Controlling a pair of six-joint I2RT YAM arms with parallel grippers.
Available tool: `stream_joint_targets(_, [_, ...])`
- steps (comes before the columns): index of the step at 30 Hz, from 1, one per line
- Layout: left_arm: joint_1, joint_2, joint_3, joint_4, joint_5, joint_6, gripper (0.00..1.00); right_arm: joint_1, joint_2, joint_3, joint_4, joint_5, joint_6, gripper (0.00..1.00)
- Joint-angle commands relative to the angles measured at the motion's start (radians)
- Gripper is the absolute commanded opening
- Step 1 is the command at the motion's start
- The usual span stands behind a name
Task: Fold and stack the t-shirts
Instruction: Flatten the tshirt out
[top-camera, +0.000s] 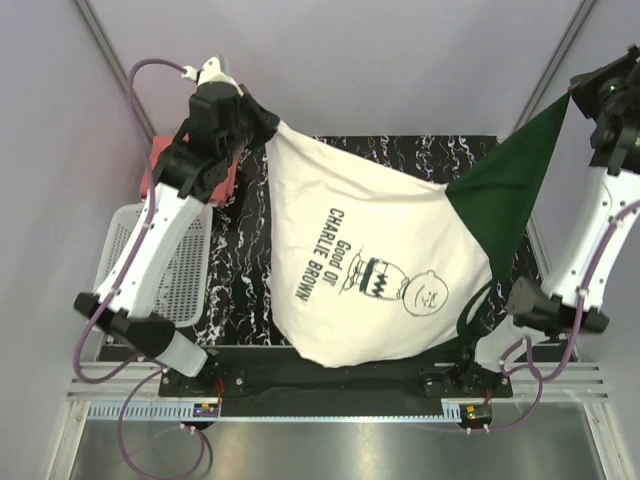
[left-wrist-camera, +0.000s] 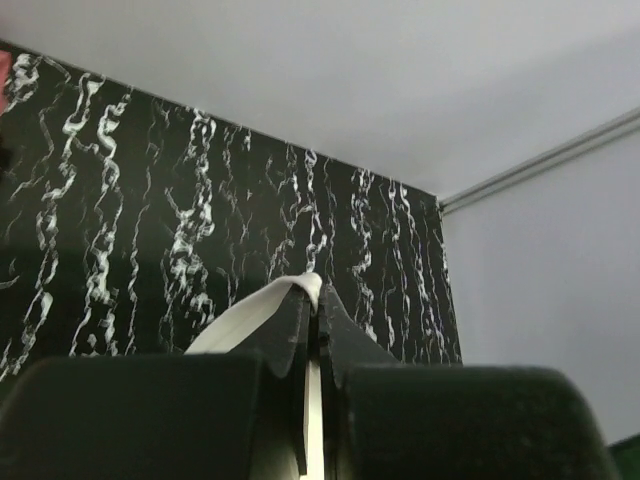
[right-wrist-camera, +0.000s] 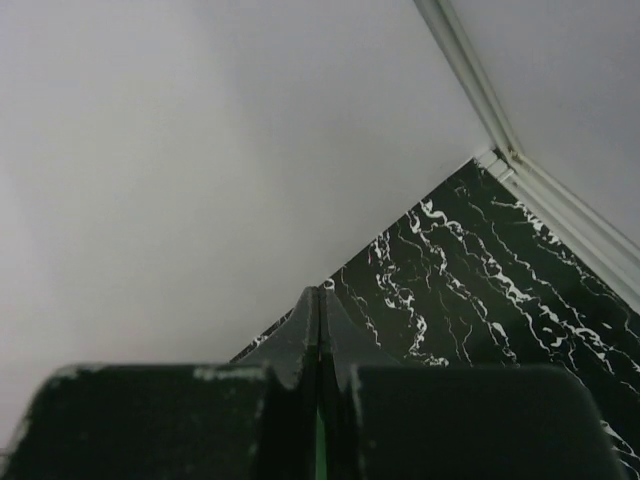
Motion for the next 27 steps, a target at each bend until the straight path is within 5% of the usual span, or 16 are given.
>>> stream_joint_targets(1, [0.055, 0.115, 0.252, 0.099, 0.107, 0.019, 0.00, -0.004, 0.146, 0.251, 0.080, -0.075, -0.014, 0.00])
stream_joint_targets(5, [0.101, 0.237, 0.469, 0.101, 0.215, 0.016, 0.00, -0.011, 0.257, 0.457, 0.075, -0.040, 0.003, 0.00])
stream_joint_targets(8, [0.106, 0.233, 0.485, 0.110, 0.223, 0.014, 0.00, -0.027, 0.261, 0.489, 0.080, -0.051, 0.020, 0.00])
stream_joint_targets(17, [0.104, 0.012, 0.156, 0.193, 0.328, 0.006, 0.00, -0.088, 0.123, 0.351, 0.025, -0.062, -0.009, 0.00])
stream_joint_targets(27, [0.104, -0.319, -0.128, 0.231, 0.537, -0.064, 0.00, -0.091, -0.296, 0.148, -0.035, 0.234, -0.058, 0.00])
